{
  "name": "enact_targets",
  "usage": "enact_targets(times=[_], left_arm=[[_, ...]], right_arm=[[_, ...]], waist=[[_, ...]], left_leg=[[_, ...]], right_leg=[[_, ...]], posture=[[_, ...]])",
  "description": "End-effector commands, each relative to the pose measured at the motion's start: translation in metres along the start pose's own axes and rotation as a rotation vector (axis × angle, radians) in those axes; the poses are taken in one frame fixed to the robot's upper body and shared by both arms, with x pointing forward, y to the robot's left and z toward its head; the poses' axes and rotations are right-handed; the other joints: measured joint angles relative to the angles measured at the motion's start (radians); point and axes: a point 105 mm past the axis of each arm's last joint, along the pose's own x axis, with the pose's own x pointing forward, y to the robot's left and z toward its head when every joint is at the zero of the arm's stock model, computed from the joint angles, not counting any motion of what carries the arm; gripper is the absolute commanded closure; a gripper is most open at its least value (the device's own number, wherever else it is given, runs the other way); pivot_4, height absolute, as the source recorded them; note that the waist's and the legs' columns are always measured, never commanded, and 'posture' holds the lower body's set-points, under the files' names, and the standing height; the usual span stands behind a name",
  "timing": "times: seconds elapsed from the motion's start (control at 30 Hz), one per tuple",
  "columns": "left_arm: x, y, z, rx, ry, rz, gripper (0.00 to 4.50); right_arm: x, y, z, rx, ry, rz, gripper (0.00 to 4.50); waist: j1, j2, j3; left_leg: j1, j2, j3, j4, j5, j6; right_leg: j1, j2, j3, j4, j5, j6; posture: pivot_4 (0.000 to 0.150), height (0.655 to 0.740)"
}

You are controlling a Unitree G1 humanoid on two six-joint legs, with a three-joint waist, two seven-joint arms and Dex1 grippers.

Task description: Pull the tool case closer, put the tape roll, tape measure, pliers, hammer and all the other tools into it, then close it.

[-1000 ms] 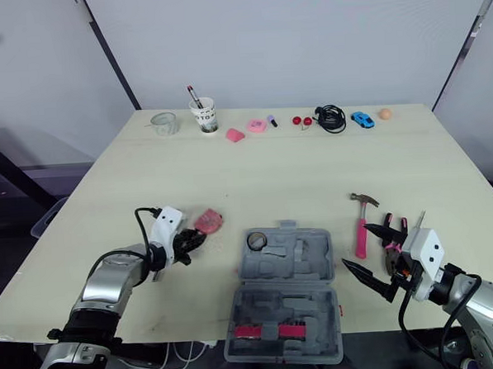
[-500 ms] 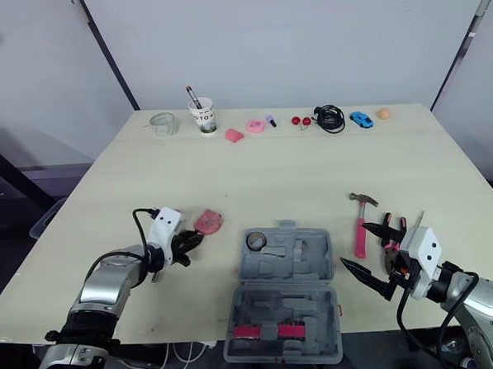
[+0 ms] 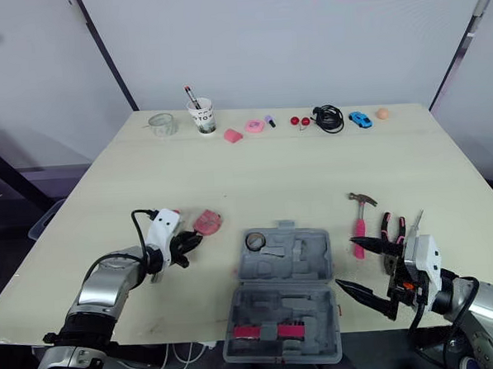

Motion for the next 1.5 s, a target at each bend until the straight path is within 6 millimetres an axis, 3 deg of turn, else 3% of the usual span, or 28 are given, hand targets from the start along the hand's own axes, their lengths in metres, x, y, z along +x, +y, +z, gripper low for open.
enact_targets(times=[0.03,0.1,0.13,0.2,0.5,0.8,1.23,1.5], left_arm=[[-0.004,0.006,-0.008,0.002,0.029,0.020,3.24],[-0.005,0.006,-0.008,-0.002,0.030,0.019,3.24],[-0.005,0.007,-0.010,-0.003,0.032,0.018,3.82],[-0.005,0.008,-0.012,-0.003,0.036,0.018,4.42],[-0.007,0.007,-0.014,0.025,0.040,-0.002,4.42],[-0.023,-0.021,-0.020,0.051,0.066,-0.156,4.42],[-0.077,-0.067,-0.042,0.115,0.177,-0.403,4.42],[-0.098,-0.081,-0.054,0.107,0.228,-0.449,4.42]], right_arm=[[0.002,0.003,0.009,-0.020,-0.033,0.019,0.00],[0.002,0.002,0.008,-0.021,-0.033,0.014,0.00],[0.002,0.002,0.007,-0.022,-0.033,0.012,0.00],[0.002,0.001,0.007,-0.024,-0.031,0.006,0.00],[0.002,0.000,0.006,-0.028,-0.029,-0.003,0.00],[0.006,0.002,0.006,-0.027,-0.026,0.035,0.00],[0.013,-0.002,0.005,-0.049,-0.003,0.132,0.00],[0.016,0.001,0.005,-0.051,0.002,0.172,0.00]], waist=[[0.000,0.000,0.000],[0.000,0.000,0.000],[0.000,0.000,0.000],[0.000,0.000,0.000],[-0.001,0.000,0.000],[0.000,0.000,0.000],[-0.002,0.001,0.000],[0.001,0.002,0.001]], left_leg=[[0.000,0.000,0.000,0.000,0.000,0.000],[0.000,0.000,0.000,0.000,0.000,0.000],[0.000,0.000,0.000,0.000,0.000,0.000],[0.000,0.000,0.000,0.000,0.000,0.000],[0.000,0.000,0.000,0.000,0.000,0.000],[0.000,0.000,0.000,0.000,0.000,0.000],[0.001,0.002,0.000,-0.001,0.000,0.000],[0.001,0.006,0.001,-0.001,0.000,0.000]], right_leg=[[0.000,0.000,0.000,0.000,0.000,0.000],[0.000,0.000,0.000,0.000,0.000,0.000],[0.000,0.000,0.000,0.000,0.000,0.000],[0.000,0.000,0.000,0.000,0.000,0.000],[0.000,0.000,0.000,0.000,0.000,0.000],[0.000,0.000,0.000,0.000,0.000,0.000],[0.000,-0.002,0.001,-0.001,-0.002,-0.004],[0.000,-0.002,0.001,-0.002,-0.003,-0.004]], posture=[[0.150,0.7400],[0.150,0.7400],[0.150,0.7400],[0.150,0.7400],[0.150,0.7400],[0.150,0.7400],[0.150,0.7400],[0.150,0.7400]])
